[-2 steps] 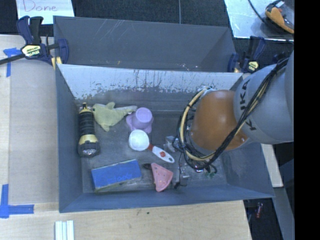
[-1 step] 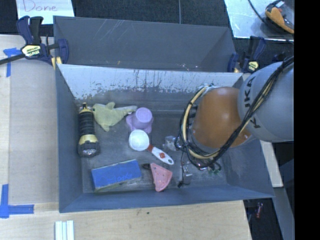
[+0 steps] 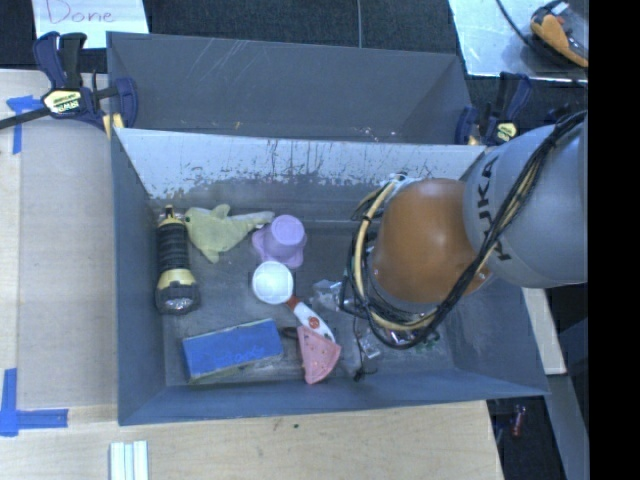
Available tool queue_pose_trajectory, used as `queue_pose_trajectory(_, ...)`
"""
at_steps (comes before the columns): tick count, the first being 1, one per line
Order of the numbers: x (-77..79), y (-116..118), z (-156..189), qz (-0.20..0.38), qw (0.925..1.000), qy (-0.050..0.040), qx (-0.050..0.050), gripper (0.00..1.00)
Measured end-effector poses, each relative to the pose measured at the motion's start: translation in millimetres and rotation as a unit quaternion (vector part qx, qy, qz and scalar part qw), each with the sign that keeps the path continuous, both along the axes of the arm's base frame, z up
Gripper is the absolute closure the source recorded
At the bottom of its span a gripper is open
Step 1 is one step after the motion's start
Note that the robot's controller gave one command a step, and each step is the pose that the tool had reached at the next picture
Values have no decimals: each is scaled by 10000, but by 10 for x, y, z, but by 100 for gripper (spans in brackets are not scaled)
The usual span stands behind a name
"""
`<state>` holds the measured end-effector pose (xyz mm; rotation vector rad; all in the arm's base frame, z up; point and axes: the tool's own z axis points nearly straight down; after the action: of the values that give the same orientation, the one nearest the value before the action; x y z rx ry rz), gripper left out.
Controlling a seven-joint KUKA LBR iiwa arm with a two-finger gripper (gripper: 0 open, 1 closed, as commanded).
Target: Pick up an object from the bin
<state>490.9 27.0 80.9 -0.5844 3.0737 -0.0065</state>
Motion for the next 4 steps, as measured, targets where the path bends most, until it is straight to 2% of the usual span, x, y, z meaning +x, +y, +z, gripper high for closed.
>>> queue_pose_trajectory(1, 2, -19, 131, -101, 9999, 31, 6, 0)
queue_pose_trajectory(2, -68, -234, 802, 567, 9984, -4, -4, 0)
queue_pose_trajectory(3, 3, -96, 562, 495, 9988, -57, -14, 0)
queue_pose_trajectory(4, 80, 660, 265, 2248, 9744, -61, -42, 0)
